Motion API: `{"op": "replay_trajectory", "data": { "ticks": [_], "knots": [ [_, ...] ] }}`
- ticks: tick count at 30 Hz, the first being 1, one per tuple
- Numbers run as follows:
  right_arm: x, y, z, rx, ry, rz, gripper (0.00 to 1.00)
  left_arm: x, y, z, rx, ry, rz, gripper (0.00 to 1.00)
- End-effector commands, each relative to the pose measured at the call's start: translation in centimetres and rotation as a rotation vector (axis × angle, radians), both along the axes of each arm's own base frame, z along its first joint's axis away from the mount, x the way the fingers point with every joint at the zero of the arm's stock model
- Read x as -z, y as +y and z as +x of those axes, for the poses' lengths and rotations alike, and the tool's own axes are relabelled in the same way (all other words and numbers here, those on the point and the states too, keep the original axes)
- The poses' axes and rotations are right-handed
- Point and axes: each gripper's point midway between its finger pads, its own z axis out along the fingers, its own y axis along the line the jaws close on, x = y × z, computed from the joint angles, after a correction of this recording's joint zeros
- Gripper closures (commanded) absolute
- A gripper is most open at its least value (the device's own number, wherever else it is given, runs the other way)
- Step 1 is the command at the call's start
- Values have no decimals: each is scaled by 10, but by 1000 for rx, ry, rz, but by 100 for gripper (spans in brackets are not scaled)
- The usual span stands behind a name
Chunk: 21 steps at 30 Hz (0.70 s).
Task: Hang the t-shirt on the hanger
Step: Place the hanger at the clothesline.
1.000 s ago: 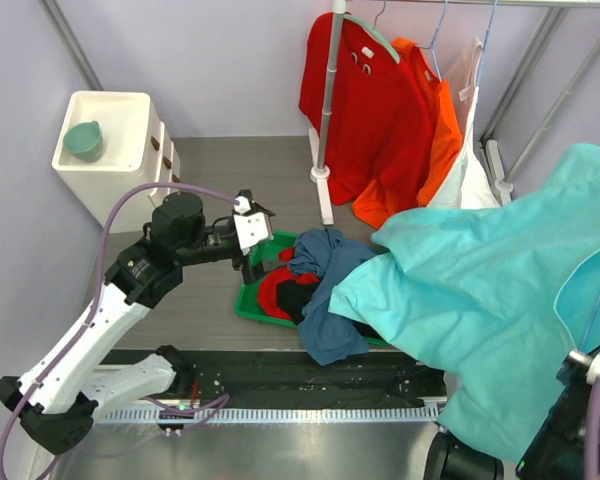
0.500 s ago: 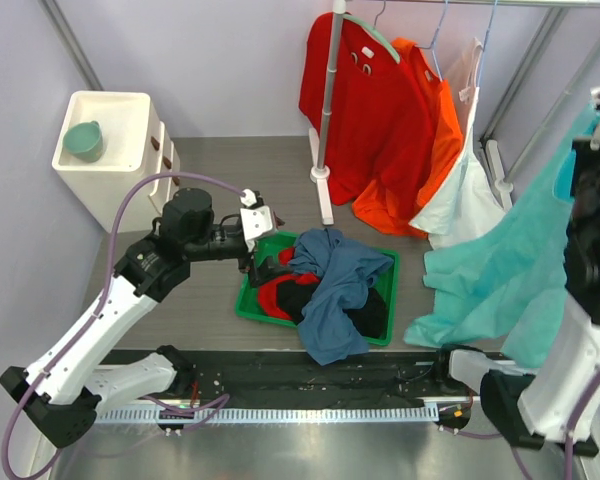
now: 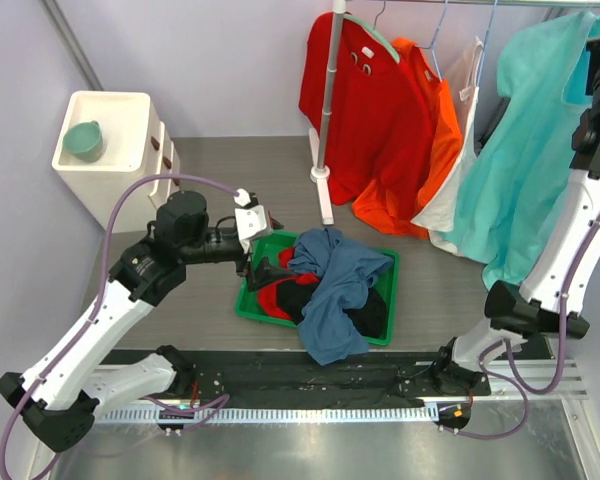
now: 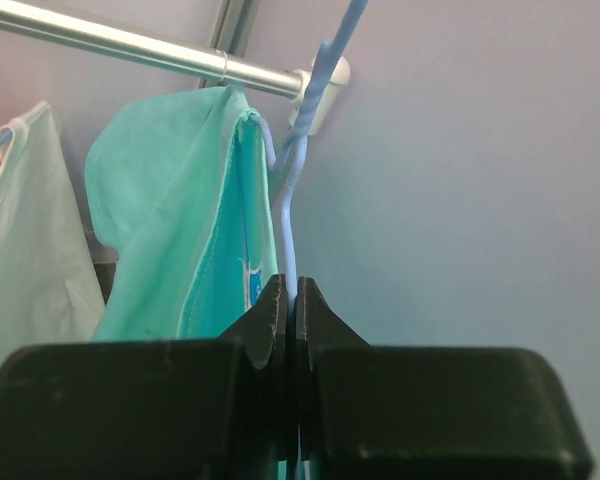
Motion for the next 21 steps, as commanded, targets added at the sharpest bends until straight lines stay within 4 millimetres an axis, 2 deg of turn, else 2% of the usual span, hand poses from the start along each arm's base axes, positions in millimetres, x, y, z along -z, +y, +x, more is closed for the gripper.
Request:
{"op": "replay_trajectory", "data": {
  "ticks": [1, 4, 5, 7, 8, 10, 13, 21],
  "knots": [
    [-57, 15, 25, -223, -232, -31, 99, -6, 0, -6, 15, -14, -43, 0],
    [-64, 10, 36, -281, -291, -13, 99, -4, 2, -7, 8, -15, -42, 0],
    [-58, 6, 47, -301, -299, 27, 99, -2, 2, -7, 6, -13, -38, 0],
    [-62, 7, 52, -340, -312, 20, 99, 0, 4, -6, -3, -23, -34, 0],
    [-55, 4, 61, -349, -301, 31, 99, 2, 5, -6, -6, -24, -30, 0],
    [-51, 4, 68, -369, -297, 30, 99, 5, 6, -6, -12, -25, -24, 0],
    [-36, 0, 80, -379, -264, 53, 99, 9, 7, -6, -11, -19, -18, 0],
    [6, -12, 93, -353, -160, 53, 99, 15, 6, -5, -10, -8, -8, 0]
  ]
}}
